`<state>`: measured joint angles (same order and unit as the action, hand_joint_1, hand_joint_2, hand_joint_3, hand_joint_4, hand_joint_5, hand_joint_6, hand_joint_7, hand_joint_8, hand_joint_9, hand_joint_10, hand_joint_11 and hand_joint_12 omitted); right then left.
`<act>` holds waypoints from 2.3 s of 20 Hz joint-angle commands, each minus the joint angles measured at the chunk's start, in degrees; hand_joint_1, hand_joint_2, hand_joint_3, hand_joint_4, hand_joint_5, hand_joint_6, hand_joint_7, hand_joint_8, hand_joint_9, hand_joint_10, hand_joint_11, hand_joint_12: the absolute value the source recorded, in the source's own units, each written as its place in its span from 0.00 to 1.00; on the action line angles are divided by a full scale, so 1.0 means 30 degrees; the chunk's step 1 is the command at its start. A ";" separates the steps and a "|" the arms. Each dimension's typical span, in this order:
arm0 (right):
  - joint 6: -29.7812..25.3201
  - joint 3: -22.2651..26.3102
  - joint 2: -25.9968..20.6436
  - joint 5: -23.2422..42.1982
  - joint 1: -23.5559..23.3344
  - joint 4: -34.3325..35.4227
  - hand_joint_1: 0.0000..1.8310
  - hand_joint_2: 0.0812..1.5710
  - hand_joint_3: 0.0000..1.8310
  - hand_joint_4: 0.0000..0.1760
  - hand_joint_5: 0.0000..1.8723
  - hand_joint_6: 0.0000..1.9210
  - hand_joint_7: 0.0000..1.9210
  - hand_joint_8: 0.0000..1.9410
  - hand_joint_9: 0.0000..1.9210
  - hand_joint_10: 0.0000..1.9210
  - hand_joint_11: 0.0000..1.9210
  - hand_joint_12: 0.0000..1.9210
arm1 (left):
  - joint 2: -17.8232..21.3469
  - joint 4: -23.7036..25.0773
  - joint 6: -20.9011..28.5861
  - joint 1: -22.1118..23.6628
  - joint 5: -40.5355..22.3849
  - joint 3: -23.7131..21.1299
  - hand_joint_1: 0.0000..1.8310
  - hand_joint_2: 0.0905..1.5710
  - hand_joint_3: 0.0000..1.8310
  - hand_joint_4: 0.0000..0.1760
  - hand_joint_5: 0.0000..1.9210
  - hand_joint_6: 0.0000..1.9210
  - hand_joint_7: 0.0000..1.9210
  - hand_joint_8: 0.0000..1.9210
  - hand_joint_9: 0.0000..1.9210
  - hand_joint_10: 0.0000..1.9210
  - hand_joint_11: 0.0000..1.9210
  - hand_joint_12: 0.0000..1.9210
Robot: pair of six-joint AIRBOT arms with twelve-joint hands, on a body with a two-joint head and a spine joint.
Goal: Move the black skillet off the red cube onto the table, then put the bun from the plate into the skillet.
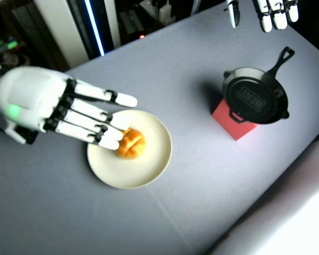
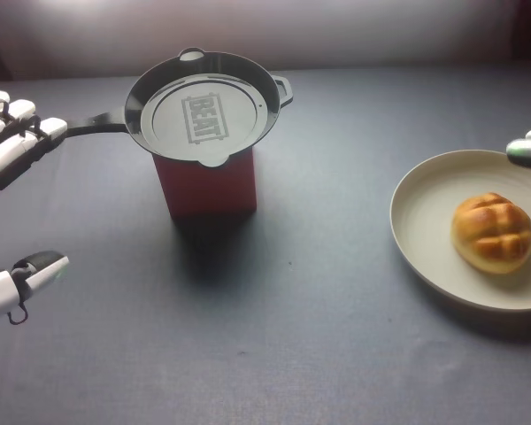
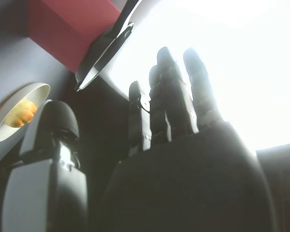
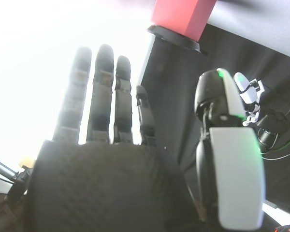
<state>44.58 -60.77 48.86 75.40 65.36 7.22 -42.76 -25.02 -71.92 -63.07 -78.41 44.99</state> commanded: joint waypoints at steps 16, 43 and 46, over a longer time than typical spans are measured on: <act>-0.0167 -0.0178 0.0075 0.2007 -0.0233 0.0163 0.34 0.79 0.00 0.31 0.23 0.00 0.23 0.00 0.24 0.00 0.26 0.07 | -0.4017 -0.3480 0.0018 0.6393 0.5173 0.6735 0.42 0.61 0.00 0.79 0.14 0.00 0.09 0.00 0.07 0.00 0.00 0.17; -0.0193 -0.0441 0.0581 0.1299 -0.0342 -0.0424 0.29 0.85 0.00 0.00 0.24 0.00 0.25 0.00 0.26 0.00 0.25 0.08 | -0.5620 -0.1436 0.2713 0.9069 0.6093 0.8817 0.77 0.79 0.00 0.00 0.63 1.00 0.74 1.00 0.83 1.00 0.86 1.00; -0.0197 -0.0441 0.0604 0.1255 -0.0342 -0.0425 0.30 0.85 0.00 0.00 0.25 0.00 0.26 0.00 0.26 0.00 0.24 0.08 | -0.5049 -0.0913 0.3763 0.8209 0.3626 0.7814 0.69 0.80 0.00 0.00 0.63 1.00 0.75 1.00 0.82 1.00 0.81 1.00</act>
<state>44.38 -61.82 50.70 72.44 64.93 4.89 -58.37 -29.06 -60.84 -39.03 -59.33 67.79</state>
